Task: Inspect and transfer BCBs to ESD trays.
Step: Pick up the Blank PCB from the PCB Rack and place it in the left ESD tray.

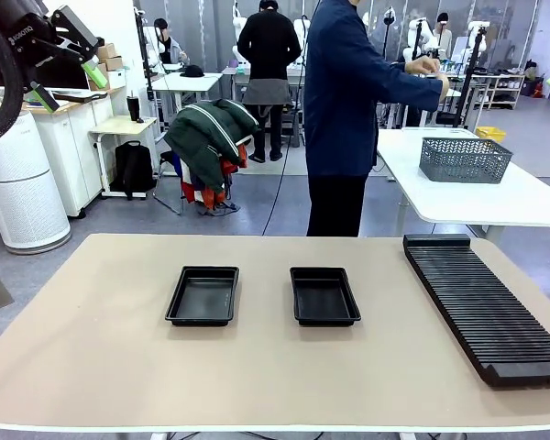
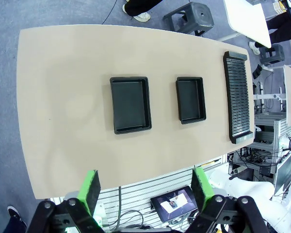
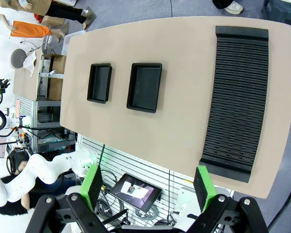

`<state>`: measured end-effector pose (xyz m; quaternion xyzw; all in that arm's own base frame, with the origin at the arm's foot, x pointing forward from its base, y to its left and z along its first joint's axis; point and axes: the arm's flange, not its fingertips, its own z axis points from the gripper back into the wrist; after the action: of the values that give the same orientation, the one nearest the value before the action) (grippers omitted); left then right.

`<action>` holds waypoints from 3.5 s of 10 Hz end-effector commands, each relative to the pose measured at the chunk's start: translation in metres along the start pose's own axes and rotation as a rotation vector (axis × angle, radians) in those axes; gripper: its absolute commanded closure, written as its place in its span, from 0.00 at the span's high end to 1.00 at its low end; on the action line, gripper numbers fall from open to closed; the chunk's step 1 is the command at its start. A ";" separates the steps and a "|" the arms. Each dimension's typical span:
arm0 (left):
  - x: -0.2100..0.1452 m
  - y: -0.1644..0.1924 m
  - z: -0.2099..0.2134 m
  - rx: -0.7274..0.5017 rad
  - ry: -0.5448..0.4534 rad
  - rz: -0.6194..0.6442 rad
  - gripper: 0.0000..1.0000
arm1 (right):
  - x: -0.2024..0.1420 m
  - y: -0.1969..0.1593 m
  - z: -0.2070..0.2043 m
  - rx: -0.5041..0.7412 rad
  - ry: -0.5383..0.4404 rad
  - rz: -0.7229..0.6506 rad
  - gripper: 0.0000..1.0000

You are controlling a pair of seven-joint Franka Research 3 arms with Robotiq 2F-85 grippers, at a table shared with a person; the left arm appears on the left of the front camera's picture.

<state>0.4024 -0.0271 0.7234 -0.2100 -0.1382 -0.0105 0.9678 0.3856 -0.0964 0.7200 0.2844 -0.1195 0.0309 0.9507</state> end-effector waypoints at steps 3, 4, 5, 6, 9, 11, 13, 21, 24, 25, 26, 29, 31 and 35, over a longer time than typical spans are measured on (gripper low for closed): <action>-0.002 0.001 0.001 0.001 -0.009 0.001 1.00 | -0.002 0.000 0.000 0.001 -0.004 0.001 1.00; -0.002 0.001 0.001 0.001 -0.009 0.001 1.00 | -0.002 0.000 0.000 0.001 -0.004 0.001 1.00; -0.002 0.001 0.001 0.001 -0.009 0.001 1.00 | -0.002 0.000 0.000 0.001 -0.004 0.001 1.00; -0.002 0.001 0.001 0.001 -0.009 0.001 1.00 | -0.002 0.000 0.000 0.001 -0.004 0.001 1.00; -0.002 0.001 0.001 0.001 -0.009 0.001 1.00 | -0.002 0.000 0.000 0.001 -0.004 0.001 1.00; -0.002 0.001 0.001 0.001 -0.009 0.001 1.00 | -0.002 0.000 0.000 0.001 -0.004 0.001 1.00; -0.002 0.001 0.001 0.001 -0.009 0.001 1.00 | -0.002 0.000 0.000 0.001 -0.004 0.001 1.00; -0.002 0.001 0.001 0.001 -0.009 0.001 1.00 | -0.002 0.000 0.000 0.001 -0.004 0.001 1.00; -0.002 0.001 0.001 0.001 -0.009 0.001 1.00 | -0.002 0.000 0.000 0.001 -0.004 0.001 1.00; -0.002 0.001 0.001 0.001 -0.009 0.001 1.00 | -0.002 0.000 0.000 0.001 -0.004 0.001 1.00; -0.002 0.001 0.001 0.001 -0.009 0.001 1.00 | -0.002 0.000 0.000 0.001 -0.004 0.001 1.00; -0.002 0.001 0.001 0.001 -0.009 0.001 1.00 | -0.002 0.000 0.000 0.001 -0.004 0.001 1.00; -0.002 0.001 0.001 0.001 -0.009 0.001 1.00 | -0.002 0.000 0.000 0.001 -0.004 0.001 1.00; -0.002 0.001 0.001 0.001 -0.009 0.001 1.00 | -0.002 0.000 0.000 0.001 -0.004 0.001 1.00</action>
<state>0.4024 -0.0271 0.7234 -0.2099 -0.1382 -0.0104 0.9678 0.3856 -0.0964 0.7200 0.2844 -0.1195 0.0309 0.9507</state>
